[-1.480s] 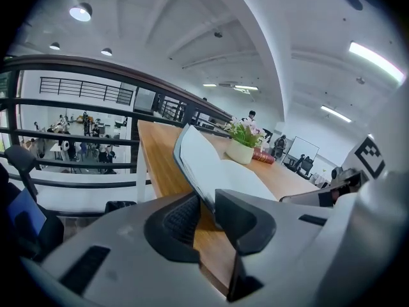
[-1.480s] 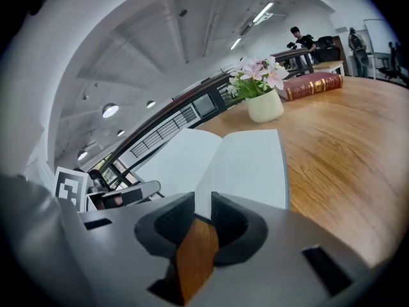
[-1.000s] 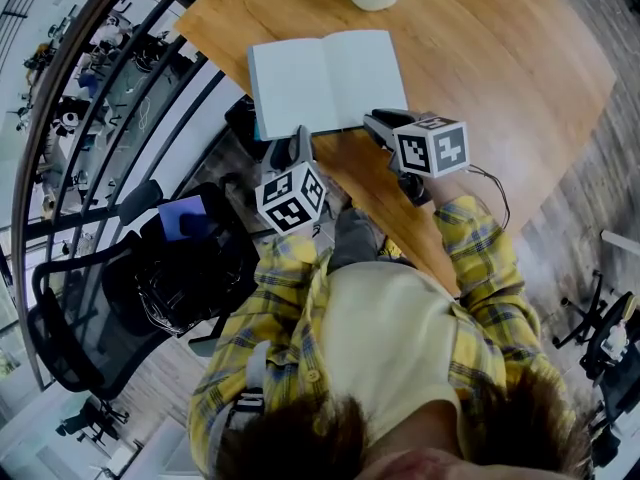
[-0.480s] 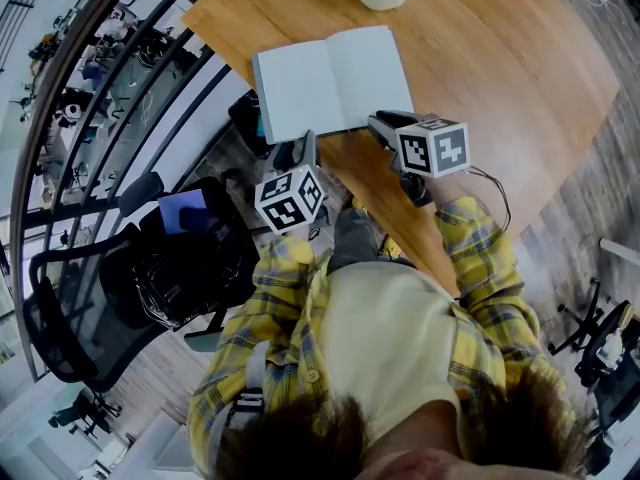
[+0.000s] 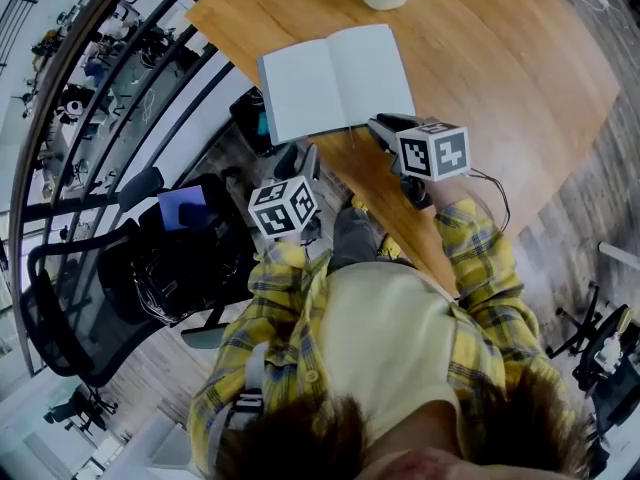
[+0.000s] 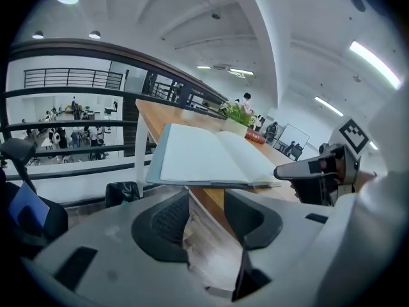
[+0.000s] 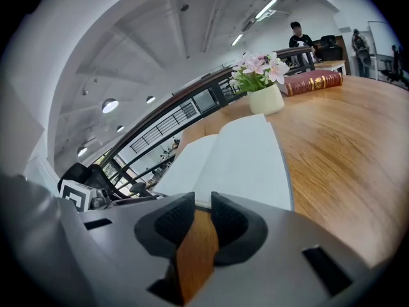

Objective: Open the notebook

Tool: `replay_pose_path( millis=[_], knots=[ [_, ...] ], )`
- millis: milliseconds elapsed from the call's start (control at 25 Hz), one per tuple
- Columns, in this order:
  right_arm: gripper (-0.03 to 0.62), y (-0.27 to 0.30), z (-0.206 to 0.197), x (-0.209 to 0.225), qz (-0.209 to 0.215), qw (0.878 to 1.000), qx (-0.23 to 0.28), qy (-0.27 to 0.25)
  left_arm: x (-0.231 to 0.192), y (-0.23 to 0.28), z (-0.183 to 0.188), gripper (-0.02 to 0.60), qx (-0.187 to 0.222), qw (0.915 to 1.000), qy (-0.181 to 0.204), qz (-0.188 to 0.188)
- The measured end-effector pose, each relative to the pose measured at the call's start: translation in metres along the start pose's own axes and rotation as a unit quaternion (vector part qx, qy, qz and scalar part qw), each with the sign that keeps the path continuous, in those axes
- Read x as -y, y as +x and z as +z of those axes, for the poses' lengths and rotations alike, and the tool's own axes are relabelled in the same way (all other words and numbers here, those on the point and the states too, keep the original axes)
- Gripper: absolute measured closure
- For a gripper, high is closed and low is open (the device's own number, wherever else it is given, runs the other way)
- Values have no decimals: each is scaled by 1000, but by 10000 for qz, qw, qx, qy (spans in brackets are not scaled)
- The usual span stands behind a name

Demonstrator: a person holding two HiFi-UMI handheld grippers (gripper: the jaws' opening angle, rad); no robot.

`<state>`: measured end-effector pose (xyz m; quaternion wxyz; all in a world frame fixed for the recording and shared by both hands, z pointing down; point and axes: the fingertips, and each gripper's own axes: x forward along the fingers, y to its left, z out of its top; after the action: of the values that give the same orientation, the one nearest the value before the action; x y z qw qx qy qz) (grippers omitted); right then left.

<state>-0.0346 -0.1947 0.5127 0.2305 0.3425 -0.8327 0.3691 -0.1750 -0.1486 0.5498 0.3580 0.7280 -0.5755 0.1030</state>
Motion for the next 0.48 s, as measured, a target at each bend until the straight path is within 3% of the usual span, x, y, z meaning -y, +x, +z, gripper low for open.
replay_pose_path(
  millis=[480],
  knots=[
    [457,-12,-4,-8,7,9999,106,-42,9,-15,10,436,216,9997,133,6]
  ],
)
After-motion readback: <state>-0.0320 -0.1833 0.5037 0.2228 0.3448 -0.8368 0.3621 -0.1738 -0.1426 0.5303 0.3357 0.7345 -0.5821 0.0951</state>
